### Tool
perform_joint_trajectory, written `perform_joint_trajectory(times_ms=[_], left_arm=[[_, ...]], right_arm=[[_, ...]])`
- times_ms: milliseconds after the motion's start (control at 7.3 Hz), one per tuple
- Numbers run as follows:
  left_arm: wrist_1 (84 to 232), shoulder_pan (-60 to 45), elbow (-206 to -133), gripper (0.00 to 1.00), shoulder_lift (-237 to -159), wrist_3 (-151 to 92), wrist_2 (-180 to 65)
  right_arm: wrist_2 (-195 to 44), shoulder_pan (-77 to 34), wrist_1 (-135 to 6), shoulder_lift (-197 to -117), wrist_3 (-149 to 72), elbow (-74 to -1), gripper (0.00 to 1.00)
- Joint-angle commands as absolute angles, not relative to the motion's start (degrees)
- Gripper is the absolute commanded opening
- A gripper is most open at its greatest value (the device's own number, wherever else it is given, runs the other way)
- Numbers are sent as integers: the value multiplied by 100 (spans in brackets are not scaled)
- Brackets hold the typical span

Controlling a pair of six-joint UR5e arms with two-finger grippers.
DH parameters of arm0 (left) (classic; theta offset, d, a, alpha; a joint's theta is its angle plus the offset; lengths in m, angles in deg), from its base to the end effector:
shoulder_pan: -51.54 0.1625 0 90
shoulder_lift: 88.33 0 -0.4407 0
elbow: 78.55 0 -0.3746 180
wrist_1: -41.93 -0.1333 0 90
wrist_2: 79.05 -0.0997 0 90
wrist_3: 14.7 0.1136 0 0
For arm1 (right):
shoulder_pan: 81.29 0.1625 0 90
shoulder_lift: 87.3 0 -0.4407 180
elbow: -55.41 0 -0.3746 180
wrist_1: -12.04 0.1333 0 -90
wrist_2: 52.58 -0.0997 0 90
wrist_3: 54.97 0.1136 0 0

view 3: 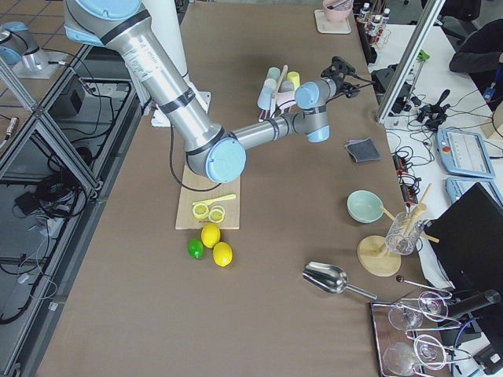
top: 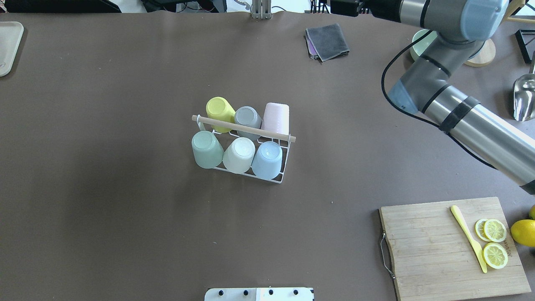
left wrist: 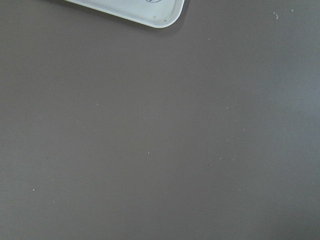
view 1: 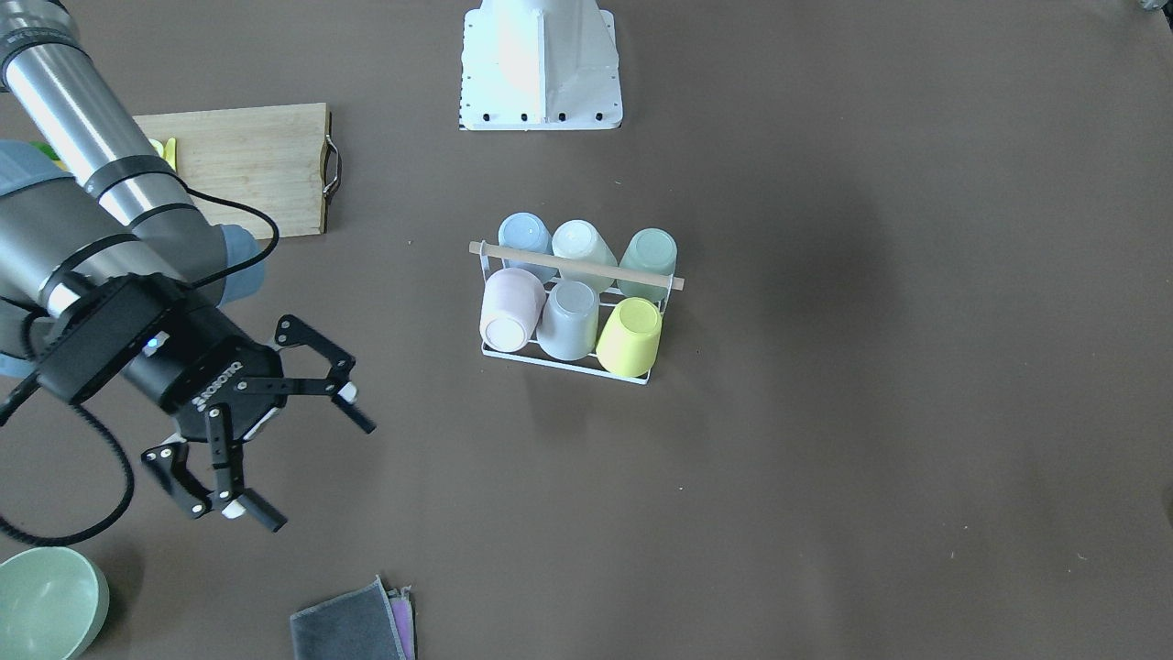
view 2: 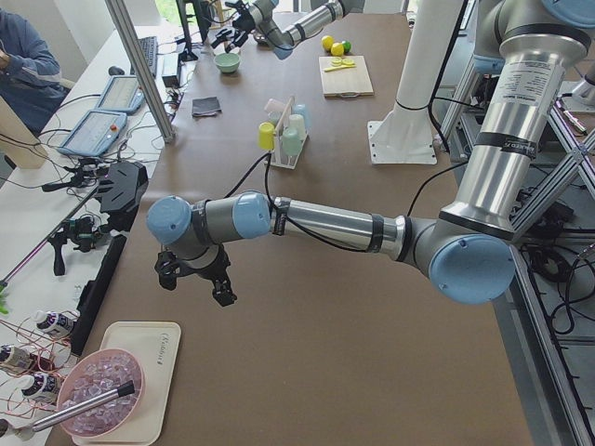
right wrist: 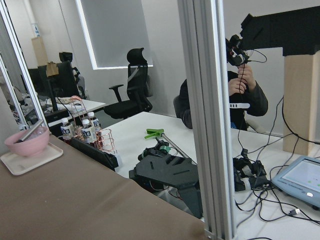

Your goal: Place cup on cup holder

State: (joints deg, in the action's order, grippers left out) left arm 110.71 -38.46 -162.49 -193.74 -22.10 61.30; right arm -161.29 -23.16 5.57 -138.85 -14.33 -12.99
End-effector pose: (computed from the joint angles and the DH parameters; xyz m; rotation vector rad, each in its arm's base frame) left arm -0.0458 -0.5694 0.6179 -0.2502 0.8626 -0.2114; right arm -0.2981 -0.6630 0.2816 1.2540 -1.2141 -0.1738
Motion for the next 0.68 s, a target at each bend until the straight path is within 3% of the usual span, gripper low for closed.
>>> perform_joint_trajectory(times_ms=[0, 274, 548], left_arm=[[11058, -3793, -16249, 99, -19354, -1057, 5905], [11223, -3784, -16275, 99, -19232, -584, 5824], [11348, -3723, -16398, 99, -19231, -310, 5367]], right_arm=[[-16754, -1906, -891, -13976, -1603, -1419, 100], [-16763, -2002, -2418, -14291, -1115, -2407, 100], [-16763, -2186, -4034, -15045, -927, -4022, 100]])
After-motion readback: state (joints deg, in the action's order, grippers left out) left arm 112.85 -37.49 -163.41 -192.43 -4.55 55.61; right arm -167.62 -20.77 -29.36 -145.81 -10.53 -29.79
